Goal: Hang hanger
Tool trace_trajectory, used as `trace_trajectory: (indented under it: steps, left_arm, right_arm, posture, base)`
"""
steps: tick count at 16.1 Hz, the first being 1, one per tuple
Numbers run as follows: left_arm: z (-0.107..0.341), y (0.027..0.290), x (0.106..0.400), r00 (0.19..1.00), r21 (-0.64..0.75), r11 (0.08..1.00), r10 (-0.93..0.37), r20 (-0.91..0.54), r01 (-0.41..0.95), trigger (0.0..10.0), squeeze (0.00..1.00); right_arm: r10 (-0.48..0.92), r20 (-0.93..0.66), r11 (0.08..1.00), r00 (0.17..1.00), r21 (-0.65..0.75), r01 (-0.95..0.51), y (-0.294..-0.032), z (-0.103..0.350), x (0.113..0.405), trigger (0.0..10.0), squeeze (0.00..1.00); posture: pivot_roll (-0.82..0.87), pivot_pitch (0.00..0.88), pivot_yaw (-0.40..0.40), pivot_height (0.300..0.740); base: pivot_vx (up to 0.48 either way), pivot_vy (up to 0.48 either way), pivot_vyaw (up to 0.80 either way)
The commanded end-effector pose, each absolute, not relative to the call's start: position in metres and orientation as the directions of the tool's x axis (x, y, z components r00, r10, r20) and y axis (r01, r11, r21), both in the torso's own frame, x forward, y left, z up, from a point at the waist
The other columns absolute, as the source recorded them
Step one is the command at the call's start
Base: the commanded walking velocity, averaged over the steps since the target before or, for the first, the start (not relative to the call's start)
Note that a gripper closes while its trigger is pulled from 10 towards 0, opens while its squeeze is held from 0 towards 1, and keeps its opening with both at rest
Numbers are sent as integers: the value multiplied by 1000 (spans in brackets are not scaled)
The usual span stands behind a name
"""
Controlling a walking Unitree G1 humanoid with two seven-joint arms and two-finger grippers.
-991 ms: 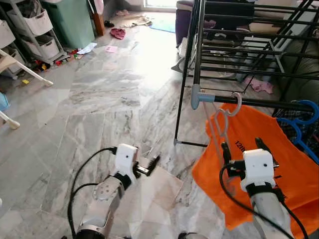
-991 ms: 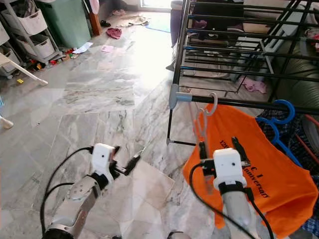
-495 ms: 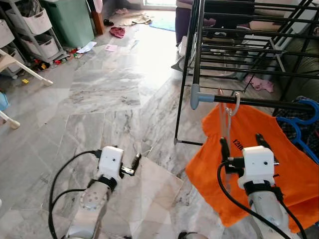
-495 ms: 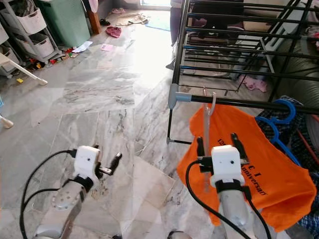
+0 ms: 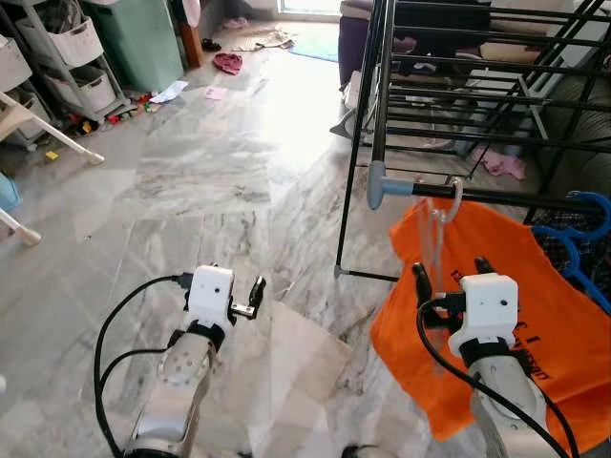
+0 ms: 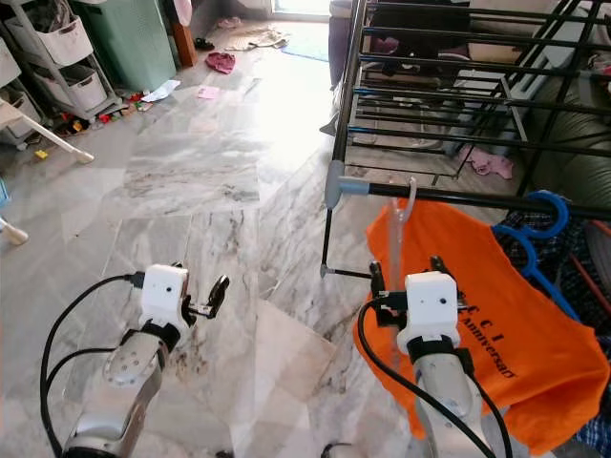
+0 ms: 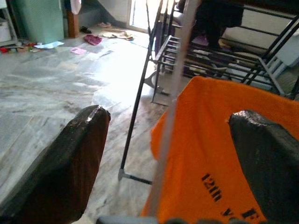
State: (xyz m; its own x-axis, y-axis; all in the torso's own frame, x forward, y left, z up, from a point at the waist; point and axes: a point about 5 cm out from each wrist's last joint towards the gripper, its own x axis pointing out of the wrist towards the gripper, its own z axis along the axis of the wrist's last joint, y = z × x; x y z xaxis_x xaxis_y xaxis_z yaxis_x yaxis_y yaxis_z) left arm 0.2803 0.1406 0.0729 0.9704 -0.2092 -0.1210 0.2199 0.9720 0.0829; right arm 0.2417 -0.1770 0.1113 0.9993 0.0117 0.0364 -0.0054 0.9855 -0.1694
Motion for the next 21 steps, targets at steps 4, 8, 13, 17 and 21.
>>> trace_trajectory:
  steps: [4,8,13,17,21]
  left_arm:
    - [76,140,286,971,90,973,-200,-128,212,10000,0]
    - [75,137,286,976,75,979,-178,-125,188,10000,0]
    - [72,131,284,974,64,979,-184,-130,194,10000,0]
    - [73,135,288,976,81,979,-173,-132,184,10000,0]
    - [73,138,288,977,91,980,-164,-136,177,10000,0]
  right_arm:
    - [12,17,991,1000,-132,-10,-174,108,250,10000,0]
    - [0,13,990,1000,-143,1,-173,108,254,10000,0]
    - [19,5,984,1000,-179,-17,-168,107,262,10000,0]
    - [48,-46,991,998,-126,-54,-163,103,263,10000,0]
    - [84,-7,991,996,-101,-85,-155,108,262,10000,0]
  posture:
    - [-64,113,27,740]
    - [-59,123,8,740]
    - [-60,116,5,740]
    - [-46,125,14,740]
    - [-35,140,25,740]
  base:
    - [-285,0,0]
    - [-297,0,0]
    - [-294,0,0]
    - [-295,0,0]
    - [-309,0,200]
